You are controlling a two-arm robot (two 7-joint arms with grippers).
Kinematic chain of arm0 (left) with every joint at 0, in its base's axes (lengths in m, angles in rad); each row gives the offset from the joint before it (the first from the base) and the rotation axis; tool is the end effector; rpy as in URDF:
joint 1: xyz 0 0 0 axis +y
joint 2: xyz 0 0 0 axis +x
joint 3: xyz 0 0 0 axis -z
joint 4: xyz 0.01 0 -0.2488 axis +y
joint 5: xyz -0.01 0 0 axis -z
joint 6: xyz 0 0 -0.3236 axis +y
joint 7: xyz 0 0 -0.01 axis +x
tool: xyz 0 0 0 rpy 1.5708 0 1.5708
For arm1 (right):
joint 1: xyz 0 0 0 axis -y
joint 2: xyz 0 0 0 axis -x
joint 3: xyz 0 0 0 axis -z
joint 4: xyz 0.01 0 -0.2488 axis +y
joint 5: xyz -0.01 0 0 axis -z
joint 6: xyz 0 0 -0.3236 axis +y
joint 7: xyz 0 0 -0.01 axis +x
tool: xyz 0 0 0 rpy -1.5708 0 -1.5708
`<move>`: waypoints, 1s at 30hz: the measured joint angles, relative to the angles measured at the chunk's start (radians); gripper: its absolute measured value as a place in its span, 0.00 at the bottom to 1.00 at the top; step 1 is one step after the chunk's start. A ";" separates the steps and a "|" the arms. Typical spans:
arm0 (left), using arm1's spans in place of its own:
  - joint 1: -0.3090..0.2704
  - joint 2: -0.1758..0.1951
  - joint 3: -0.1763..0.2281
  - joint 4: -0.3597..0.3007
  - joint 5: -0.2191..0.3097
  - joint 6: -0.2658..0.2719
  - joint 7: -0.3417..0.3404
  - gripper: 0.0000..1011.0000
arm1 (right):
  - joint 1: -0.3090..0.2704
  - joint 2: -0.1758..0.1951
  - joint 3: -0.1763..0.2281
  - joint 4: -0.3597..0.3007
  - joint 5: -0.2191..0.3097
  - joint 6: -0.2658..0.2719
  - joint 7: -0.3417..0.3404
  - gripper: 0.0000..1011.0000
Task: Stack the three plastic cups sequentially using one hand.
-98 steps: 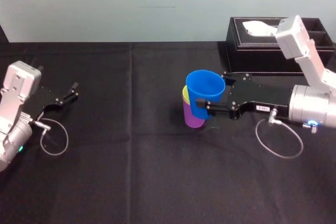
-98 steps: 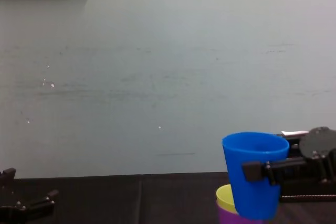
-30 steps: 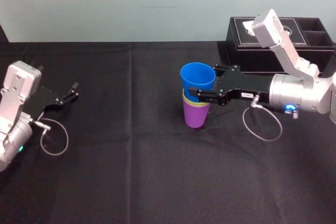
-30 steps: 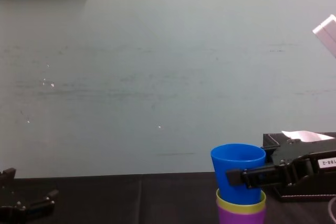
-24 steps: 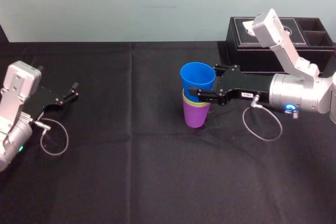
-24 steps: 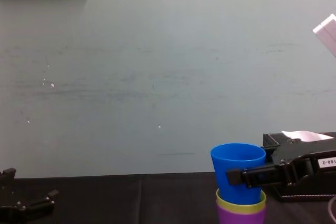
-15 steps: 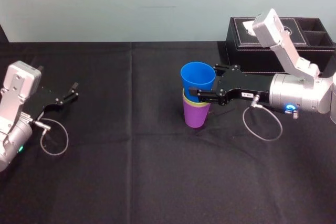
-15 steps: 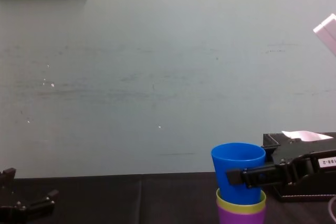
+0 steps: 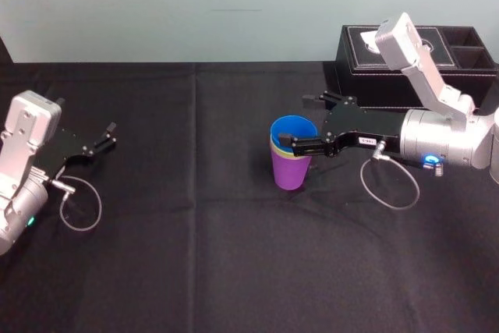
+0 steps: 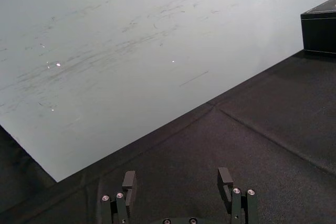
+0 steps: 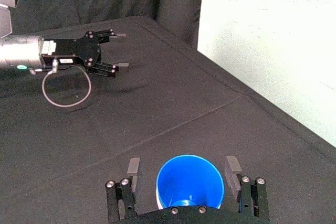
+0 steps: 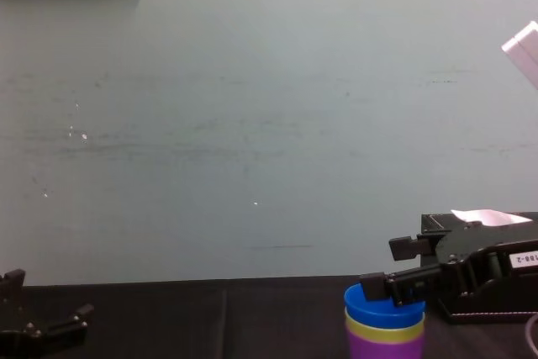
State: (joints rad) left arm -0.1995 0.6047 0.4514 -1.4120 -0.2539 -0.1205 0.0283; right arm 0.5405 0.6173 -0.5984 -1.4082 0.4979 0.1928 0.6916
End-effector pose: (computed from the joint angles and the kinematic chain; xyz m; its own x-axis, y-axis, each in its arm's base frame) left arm 0.3653 0.0553 -0.2719 0.2923 0.8803 0.3737 -0.9553 0.2873 0.0703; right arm 0.4271 -0.0265 -0.1713 0.8596 -0.4983 0.1128 0.5079 0.8098 -0.2937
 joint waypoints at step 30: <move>0.000 0.000 0.000 0.000 0.000 0.000 0.000 1.00 | -0.019 0.019 0.040 -0.015 0.012 0.003 -0.031 0.99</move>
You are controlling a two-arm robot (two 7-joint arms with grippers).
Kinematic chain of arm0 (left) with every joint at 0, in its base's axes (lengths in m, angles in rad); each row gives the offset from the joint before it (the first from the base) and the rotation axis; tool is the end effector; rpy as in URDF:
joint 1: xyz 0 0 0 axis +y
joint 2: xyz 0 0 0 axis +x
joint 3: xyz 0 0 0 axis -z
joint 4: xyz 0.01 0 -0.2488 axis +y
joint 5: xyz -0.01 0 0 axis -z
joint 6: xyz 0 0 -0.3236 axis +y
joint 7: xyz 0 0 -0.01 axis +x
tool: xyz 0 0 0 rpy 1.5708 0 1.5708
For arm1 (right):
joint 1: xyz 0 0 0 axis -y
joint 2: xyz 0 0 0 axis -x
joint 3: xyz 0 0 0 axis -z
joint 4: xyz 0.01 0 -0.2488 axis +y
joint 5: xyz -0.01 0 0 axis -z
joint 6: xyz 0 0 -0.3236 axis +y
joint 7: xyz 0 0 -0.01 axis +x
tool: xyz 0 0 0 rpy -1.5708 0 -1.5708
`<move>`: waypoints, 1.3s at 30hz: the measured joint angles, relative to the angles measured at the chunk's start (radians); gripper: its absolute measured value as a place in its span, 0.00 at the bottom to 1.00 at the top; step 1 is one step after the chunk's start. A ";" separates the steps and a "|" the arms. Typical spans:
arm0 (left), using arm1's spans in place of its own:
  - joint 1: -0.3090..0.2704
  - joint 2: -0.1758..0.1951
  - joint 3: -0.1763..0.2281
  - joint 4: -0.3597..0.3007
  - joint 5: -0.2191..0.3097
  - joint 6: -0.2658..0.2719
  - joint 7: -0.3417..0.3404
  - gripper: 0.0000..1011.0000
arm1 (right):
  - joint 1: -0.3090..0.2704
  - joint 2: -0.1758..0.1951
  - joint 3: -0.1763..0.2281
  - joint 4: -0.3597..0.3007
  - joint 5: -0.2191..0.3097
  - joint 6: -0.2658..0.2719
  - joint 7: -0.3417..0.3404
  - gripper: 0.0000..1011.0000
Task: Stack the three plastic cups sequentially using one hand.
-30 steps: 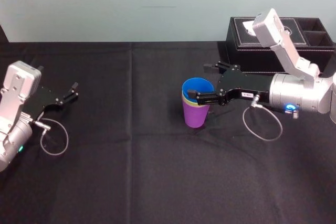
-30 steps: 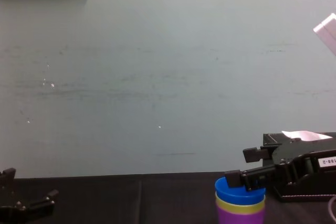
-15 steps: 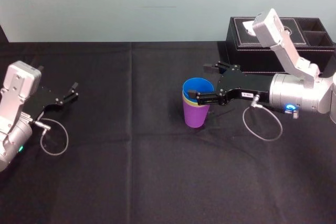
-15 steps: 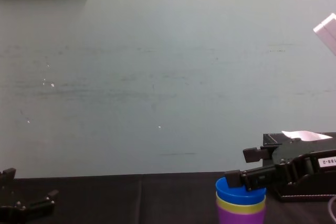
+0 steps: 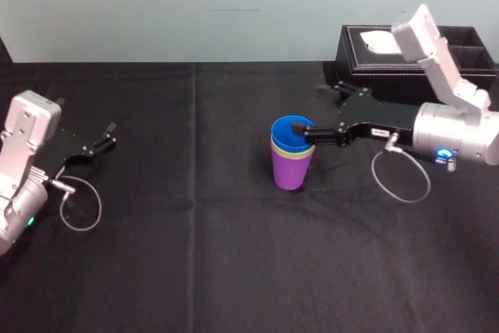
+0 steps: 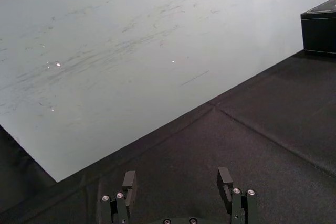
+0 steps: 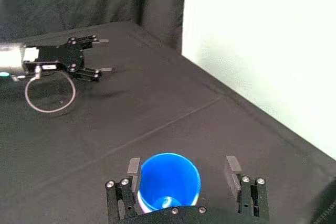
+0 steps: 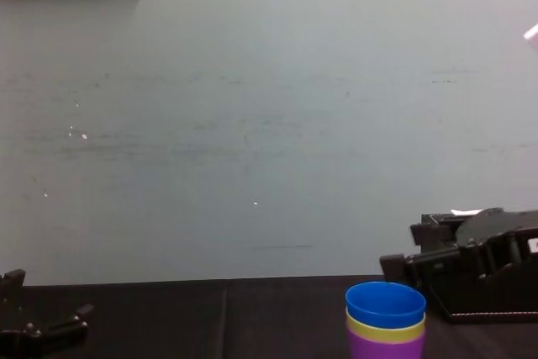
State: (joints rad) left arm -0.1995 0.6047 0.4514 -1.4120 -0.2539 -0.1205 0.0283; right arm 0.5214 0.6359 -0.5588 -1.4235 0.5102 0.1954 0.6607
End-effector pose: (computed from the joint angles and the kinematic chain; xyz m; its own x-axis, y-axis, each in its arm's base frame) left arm 0.3653 0.0553 -0.2719 0.2923 0.8803 0.3737 -0.9553 0.2873 0.0703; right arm 0.4253 -0.0388 -0.1660 0.8283 -0.5471 0.1207 0.5575 0.7835 -0.2745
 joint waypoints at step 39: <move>0.000 0.000 0.000 0.000 0.000 0.000 0.000 1.00 | -0.091 0.033 0.122 0.043 0.012 0.000 -0.109 0.99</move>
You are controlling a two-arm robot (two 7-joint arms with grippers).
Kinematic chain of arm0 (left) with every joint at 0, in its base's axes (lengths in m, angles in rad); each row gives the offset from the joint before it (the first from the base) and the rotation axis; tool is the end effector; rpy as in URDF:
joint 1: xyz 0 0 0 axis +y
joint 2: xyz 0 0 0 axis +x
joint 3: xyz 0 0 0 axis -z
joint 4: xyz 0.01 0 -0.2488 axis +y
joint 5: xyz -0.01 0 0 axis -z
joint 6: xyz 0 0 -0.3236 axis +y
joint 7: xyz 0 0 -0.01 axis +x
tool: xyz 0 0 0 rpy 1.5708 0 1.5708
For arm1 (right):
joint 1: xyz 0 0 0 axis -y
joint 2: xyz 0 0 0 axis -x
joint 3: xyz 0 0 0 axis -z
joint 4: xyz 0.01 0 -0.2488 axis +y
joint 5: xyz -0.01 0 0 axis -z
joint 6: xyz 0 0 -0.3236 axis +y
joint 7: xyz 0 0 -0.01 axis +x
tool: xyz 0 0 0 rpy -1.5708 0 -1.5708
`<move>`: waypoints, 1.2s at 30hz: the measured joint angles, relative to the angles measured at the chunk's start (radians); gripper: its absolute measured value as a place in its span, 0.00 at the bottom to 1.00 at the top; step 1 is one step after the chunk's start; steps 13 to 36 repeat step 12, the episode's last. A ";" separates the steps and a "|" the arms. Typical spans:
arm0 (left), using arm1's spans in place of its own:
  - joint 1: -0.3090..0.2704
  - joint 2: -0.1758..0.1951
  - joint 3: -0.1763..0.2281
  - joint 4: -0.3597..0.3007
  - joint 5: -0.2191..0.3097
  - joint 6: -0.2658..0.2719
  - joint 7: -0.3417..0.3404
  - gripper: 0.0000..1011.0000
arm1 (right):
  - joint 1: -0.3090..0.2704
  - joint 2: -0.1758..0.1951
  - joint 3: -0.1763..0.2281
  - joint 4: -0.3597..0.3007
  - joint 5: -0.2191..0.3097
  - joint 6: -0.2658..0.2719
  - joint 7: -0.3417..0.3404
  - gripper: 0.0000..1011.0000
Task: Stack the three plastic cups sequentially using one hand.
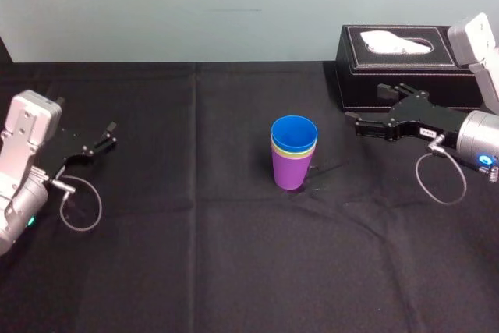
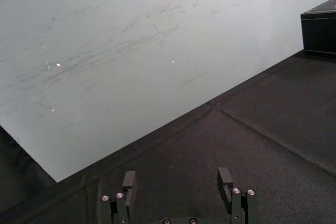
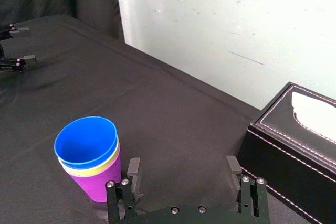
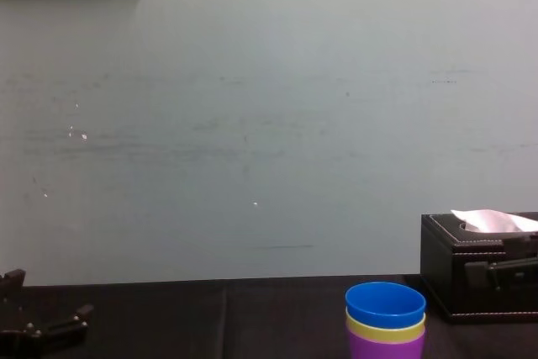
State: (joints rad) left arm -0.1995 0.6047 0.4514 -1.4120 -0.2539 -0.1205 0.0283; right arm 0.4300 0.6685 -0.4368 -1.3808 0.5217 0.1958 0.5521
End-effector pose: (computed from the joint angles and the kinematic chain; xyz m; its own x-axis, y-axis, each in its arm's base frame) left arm 0.3653 0.0553 -0.2719 0.2923 0.8803 0.3737 -0.9553 0.2873 0.0703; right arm 0.4183 -0.0884 -0.1845 0.6809 -0.7255 0.1005 0.7188 0.6356 -0.2816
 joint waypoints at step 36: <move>0.000 0.000 0.000 0.000 0.000 0.000 0.000 1.00 | 0.001 0.000 -0.001 -0.002 0.001 -0.001 0.000 0.99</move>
